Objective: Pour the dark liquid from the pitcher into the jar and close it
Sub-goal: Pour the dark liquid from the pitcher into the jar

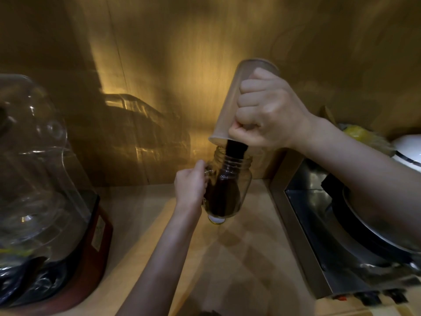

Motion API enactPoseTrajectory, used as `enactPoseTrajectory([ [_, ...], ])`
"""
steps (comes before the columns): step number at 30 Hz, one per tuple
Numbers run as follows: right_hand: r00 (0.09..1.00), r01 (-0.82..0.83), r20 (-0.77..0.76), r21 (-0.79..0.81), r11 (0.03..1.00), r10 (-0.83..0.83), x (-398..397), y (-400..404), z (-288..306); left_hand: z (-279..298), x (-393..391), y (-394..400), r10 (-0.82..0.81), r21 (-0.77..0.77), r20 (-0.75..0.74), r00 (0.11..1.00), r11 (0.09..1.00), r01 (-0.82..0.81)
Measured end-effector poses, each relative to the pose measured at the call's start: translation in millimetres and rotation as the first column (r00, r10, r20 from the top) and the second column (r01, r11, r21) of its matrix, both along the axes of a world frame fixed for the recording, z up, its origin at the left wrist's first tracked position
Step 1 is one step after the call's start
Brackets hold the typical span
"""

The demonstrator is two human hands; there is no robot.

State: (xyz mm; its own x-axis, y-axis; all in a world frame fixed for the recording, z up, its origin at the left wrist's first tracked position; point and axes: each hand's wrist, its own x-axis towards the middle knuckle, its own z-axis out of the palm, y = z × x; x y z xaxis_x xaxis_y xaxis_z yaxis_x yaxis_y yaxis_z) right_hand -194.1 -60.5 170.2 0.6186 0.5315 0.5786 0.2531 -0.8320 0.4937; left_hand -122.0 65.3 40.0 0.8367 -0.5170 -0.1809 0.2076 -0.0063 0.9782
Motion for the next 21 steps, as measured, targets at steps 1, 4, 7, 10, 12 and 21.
enactPoseTrajectory([
  [1, 1.000, 0.001, -0.002, -0.001, 1.000, -0.001, -0.1, 1.0, 0.9, 0.0, 0.1, -0.2, 0.003, 0.003, 0.002, 1.000, 1.000, -0.003],
  [4, 1.000, -0.006, 0.006, -0.009, 1.000, 0.006, 0.9, 3.1, 3.2, -0.5, -0.3, -0.8, 0.019, -0.006, -0.001, 1.000, 1.000, -0.019],
  [7, 1.000, -0.013, 0.014, -0.028, 1.000, 0.013, 1.8, 3.5, 2.6, 0.2, -1.0, -0.8, 0.013, -0.008, -0.011, 1.000, 1.000, -0.013],
  [10, 1.000, -0.010, 0.017, -0.050, 0.999, 0.011, 1.5, 2.9, 0.1, 0.2, -0.3, -0.7, 0.006, -0.017, -0.016, 1.000, 1.000, -0.006],
  [12, 1.000, -0.017, 0.021, -0.067, 0.998, 0.018, 1.4, 2.6, -1.0, 0.3, 0.1, -0.4, -0.002, -0.024, -0.011, 1.000, 1.000, 0.002],
  [21, 0.995, -0.074, 0.054, -0.088, 0.993, 0.079, 1.8, 1.1, -0.5, -0.5, 2.9, 0.7, -0.008, -0.035, -0.008, 1.000, 0.999, 0.007],
])
